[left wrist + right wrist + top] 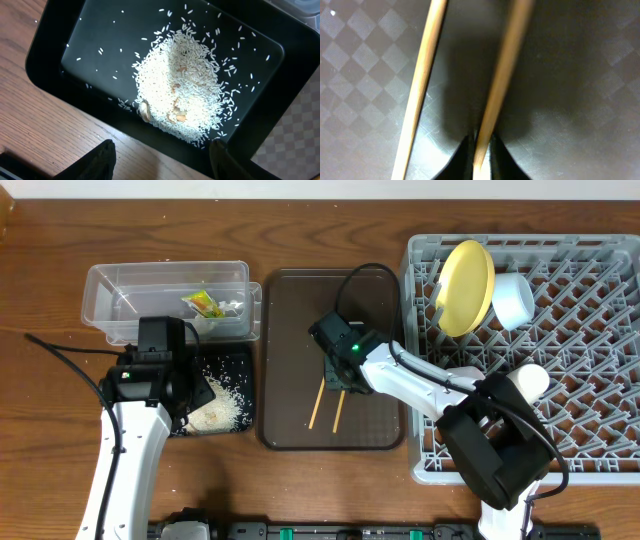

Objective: Sort waste into correct bins and load items into the dishwasher rack

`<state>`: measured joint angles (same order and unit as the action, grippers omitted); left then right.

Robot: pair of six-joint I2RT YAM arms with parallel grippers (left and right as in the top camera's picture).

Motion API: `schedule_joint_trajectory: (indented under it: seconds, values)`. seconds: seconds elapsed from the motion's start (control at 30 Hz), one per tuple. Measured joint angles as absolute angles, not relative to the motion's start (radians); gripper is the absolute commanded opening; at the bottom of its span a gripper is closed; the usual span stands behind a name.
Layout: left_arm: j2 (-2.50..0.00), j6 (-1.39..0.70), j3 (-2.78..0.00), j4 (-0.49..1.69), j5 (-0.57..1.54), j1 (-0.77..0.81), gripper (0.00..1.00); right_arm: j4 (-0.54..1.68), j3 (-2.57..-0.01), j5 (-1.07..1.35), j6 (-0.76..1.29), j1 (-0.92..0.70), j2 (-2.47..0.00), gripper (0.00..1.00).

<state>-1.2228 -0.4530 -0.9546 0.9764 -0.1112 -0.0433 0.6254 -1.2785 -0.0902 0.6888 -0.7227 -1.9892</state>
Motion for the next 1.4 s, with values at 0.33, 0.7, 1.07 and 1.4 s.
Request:
schedule_joint_trajectory:
  seconds: [0.33, 0.7, 1.07, 1.4]
  values:
    - [-1.223, -0.453, -0.955, 0.976, -0.111, -0.043, 0.63, 0.722, -1.280, -0.085, 0.670, -0.686, -1.935, 0.01]
    - [-1.223, -0.453, -0.955, 0.976, -0.111, -0.043, 0.63, 0.939, -1.282, -0.087, 0.487, -0.500, -1.536, 0.01]
    - [-1.223, -0.453, -0.955, 0.976, -0.111, -0.043, 0.63, 0.974, -1.228, -0.101, 0.383, -0.343, -1.544, 0.10]
    - [-1.223, -0.453, -0.955, 0.976, -0.111, -0.043, 0.63, 0.854, -1.216, -0.097, 0.348, -0.343, -1.569, 0.38]
